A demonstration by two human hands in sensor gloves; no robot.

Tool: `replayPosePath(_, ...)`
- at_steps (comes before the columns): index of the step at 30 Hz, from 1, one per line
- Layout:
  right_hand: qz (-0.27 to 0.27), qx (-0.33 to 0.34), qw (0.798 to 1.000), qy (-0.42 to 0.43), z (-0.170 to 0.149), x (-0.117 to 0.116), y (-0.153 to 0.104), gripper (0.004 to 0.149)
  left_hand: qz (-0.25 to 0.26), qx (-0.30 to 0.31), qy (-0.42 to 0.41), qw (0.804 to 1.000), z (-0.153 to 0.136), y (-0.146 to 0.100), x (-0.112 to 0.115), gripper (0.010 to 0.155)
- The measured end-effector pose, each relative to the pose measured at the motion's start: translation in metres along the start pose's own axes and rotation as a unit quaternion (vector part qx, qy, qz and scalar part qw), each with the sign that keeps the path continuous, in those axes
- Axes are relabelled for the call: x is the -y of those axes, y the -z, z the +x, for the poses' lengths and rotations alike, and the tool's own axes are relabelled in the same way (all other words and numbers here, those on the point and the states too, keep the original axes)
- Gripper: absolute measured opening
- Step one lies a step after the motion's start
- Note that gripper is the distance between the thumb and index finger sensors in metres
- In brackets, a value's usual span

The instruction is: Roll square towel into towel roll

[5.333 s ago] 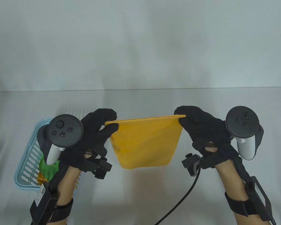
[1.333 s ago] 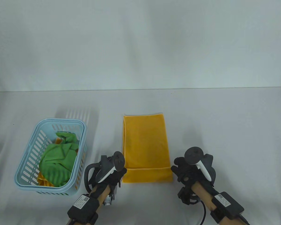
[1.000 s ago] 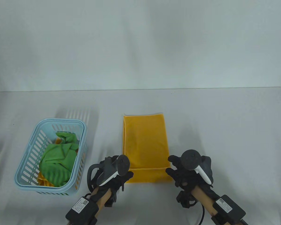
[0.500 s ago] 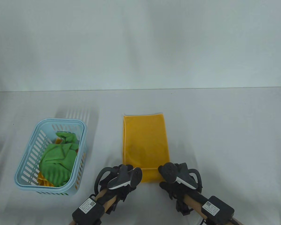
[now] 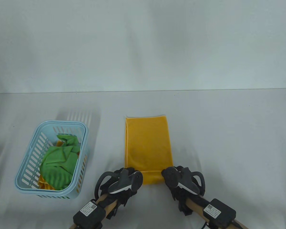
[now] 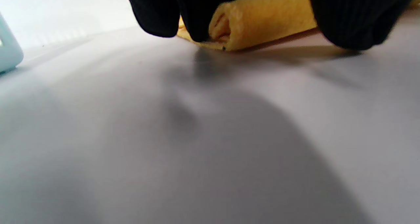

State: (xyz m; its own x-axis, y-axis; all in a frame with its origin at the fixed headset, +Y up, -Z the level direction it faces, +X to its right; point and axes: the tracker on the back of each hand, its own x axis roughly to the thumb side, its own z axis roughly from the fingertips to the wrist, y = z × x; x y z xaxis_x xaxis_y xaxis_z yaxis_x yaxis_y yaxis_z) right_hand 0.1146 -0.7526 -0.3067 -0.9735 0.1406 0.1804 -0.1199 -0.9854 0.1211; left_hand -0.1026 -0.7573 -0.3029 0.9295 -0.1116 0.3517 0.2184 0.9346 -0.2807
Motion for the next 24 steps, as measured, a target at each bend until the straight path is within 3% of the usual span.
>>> replayPosePath(4, 0.009, -0.013, 0.999, 0.044, -0.009, 0.004, 0.004, 0.047, -0.002, -0.006, -0.02, 1.0, -0.005, 0.003, 0.0, 0.081)
replayPosePath(10, 0.029, -0.014, 0.994, 0.107, -0.02, 0.009, 0.01, 0.047, 0.008, -0.01, -0.081, 0.997, -0.017, 0.004, -0.011, 0.064)
replayPosePath(15, 0.07, -0.011, 0.988, 0.138, -0.027, 0.012, 0.012, 0.047, 0.007, -0.012, -0.125, 0.992, -0.025, -0.001, -0.016, 0.059)
replayPosePath(24, 0.175, -0.004, 0.966, 0.189, -0.032, 0.013, 0.008, 0.047, -0.067, 0.014, -0.211, 0.975, -0.032, -0.007, -0.016, 0.053)
